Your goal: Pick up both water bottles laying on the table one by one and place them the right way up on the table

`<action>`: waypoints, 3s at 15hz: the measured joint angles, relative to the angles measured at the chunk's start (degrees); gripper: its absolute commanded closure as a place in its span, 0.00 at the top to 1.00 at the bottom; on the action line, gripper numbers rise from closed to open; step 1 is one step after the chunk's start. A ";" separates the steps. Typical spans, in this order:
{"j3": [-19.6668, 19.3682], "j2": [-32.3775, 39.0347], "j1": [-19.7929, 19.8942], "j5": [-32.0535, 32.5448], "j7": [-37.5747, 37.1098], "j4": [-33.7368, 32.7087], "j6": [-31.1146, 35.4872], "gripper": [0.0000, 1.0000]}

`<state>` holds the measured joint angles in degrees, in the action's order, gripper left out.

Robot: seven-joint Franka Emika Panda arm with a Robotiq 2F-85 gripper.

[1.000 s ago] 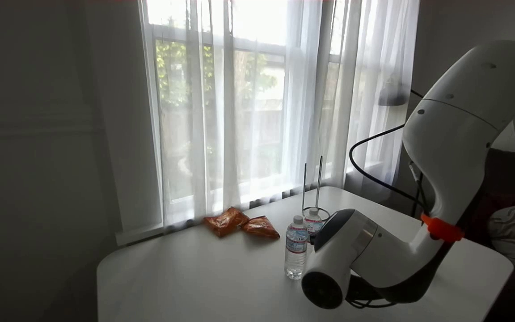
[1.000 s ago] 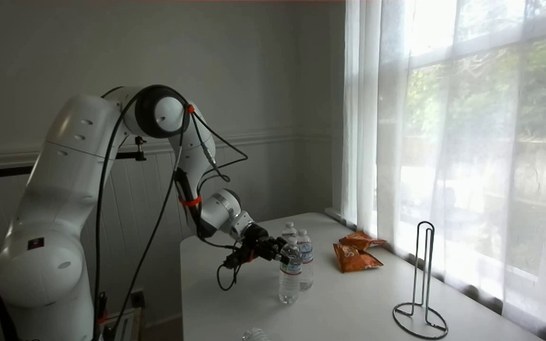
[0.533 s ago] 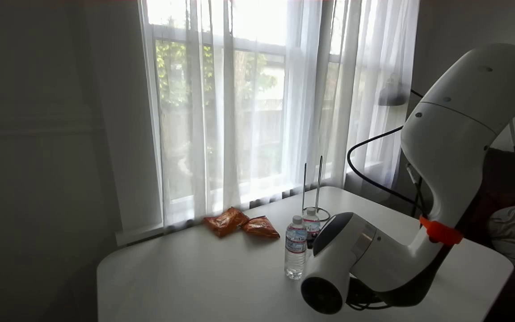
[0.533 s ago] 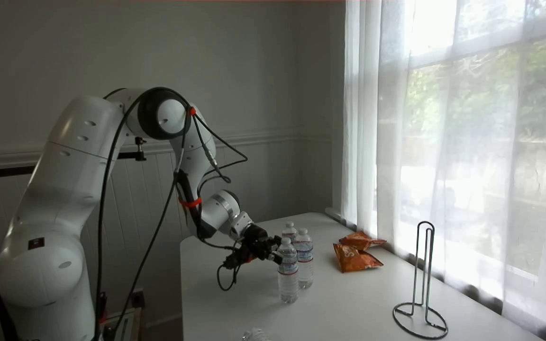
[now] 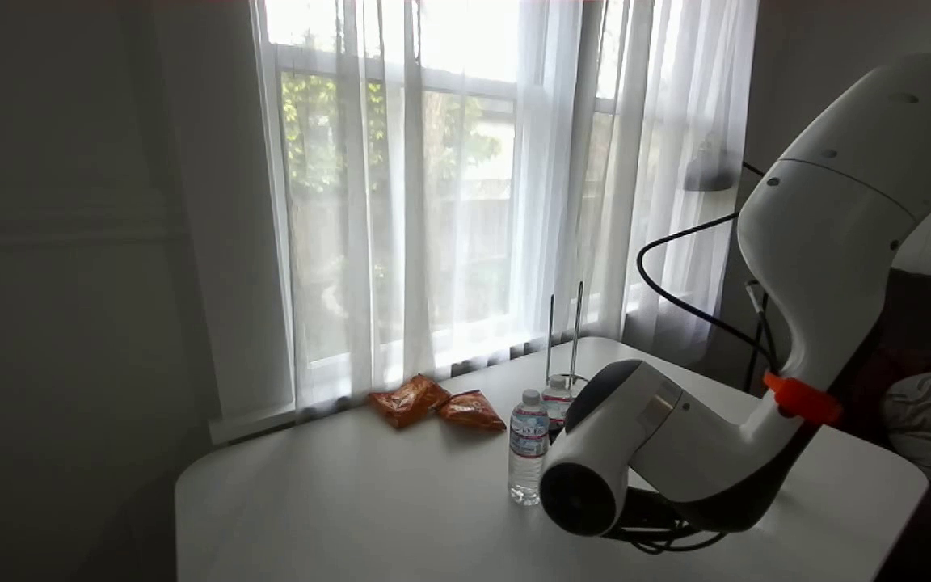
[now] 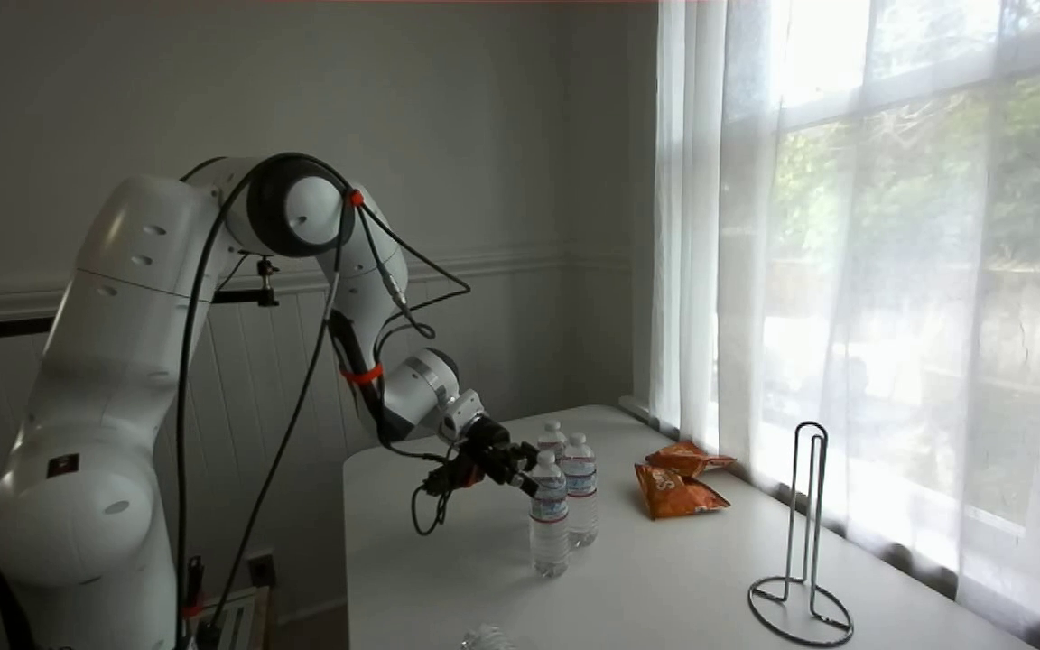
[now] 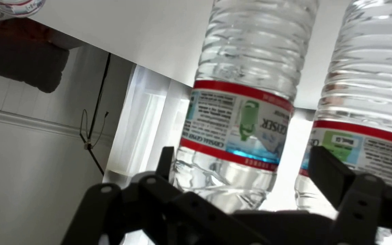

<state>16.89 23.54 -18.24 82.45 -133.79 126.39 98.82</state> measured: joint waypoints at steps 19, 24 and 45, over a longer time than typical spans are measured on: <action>-1.02 -10.36 5.53 -33.92 34.18 4.21 11.66 1.00; -3.78 -15.54 6.96 -39.75 41.73 8.27 11.90 1.00; -12.29 -25.90 13.10 -39.93 47.21 20.16 18.15 1.00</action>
<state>4.61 -2.36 -5.14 42.52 -86.58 146.55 116.98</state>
